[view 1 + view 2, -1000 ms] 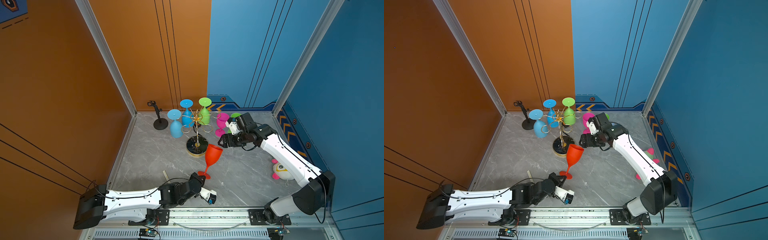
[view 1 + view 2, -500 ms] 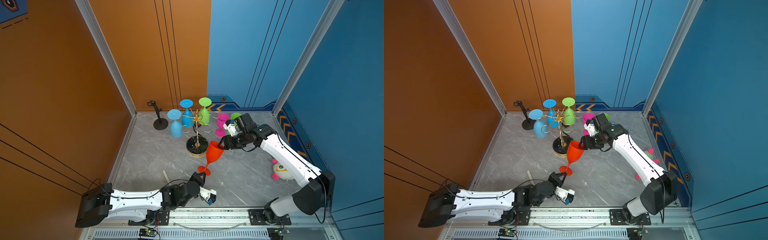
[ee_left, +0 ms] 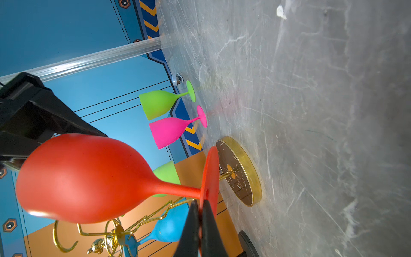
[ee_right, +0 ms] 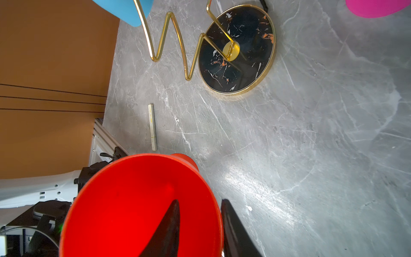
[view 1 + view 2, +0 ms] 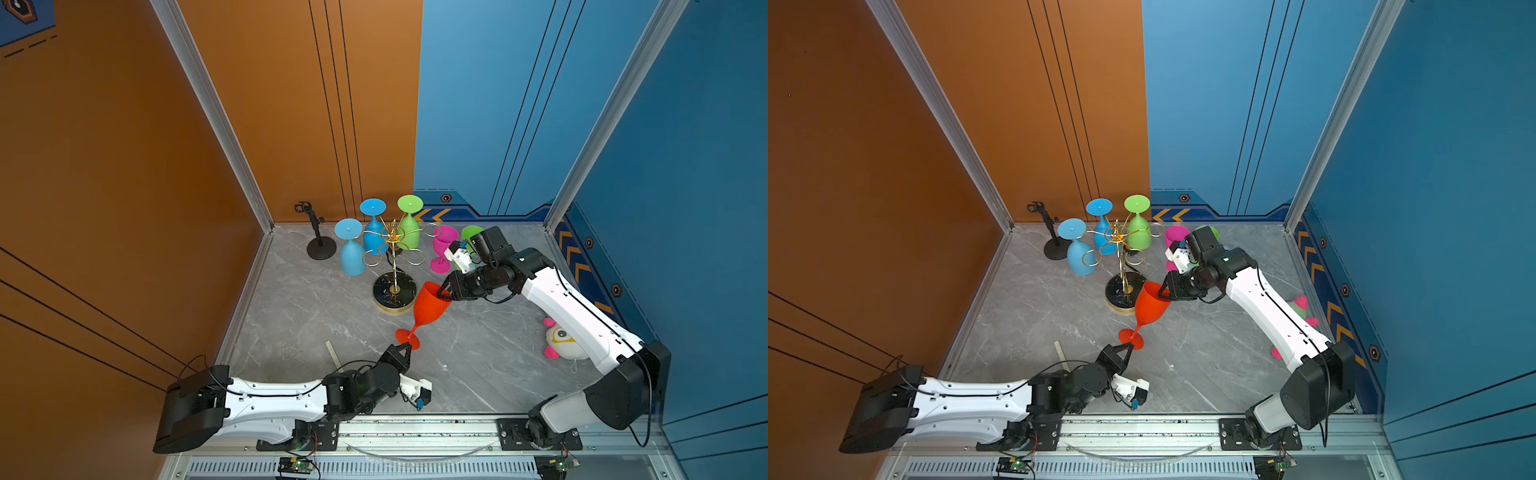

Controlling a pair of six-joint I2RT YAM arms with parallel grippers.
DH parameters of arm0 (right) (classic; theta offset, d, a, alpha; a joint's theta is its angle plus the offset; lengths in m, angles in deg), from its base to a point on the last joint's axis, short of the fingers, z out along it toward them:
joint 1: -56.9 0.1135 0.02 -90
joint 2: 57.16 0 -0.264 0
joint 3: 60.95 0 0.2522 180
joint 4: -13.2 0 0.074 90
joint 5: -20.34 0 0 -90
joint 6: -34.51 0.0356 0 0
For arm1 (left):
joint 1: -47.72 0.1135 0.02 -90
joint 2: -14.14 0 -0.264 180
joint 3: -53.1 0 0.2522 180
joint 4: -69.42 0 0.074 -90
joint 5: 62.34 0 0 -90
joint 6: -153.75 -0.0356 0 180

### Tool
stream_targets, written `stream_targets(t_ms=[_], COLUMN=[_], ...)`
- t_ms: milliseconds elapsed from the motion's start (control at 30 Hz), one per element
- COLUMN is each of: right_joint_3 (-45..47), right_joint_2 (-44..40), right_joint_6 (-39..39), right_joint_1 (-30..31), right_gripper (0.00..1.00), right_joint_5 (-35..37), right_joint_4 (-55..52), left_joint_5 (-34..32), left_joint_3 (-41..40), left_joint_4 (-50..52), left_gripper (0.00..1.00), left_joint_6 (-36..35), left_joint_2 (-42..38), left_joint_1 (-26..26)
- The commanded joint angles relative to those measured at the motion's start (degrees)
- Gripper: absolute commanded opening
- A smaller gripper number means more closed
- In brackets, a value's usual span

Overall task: Take the wine glass off the wine glass rack
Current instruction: Pick up the wine glass from the wine glass rack.

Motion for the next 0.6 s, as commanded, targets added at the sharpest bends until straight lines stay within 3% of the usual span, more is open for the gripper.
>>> stream_targets(t_ms=[0,567], right_joint_3=[0.1,0.8], right_joint_2=[-1.3,-1.2], right_joint_6=[-0.4,-0.9], right_joint_1=[-0.2,-0.5], right_gripper=[0.28,0.07], right_joint_5=[-2.1,-2.7], right_joint_4=[-1.6,-1.6], left_joint_5=[-1.5,-1.8], left_joint_3=[-0.9,-1.6], left_joint_4=[-1.6,-0.1], left_gripper=[0.0,0.01], left_joint_6=[-1.1,-2.2], left_joint_2=[-0.1,-0.3], left_joint_1=[-0.7,-0.7])
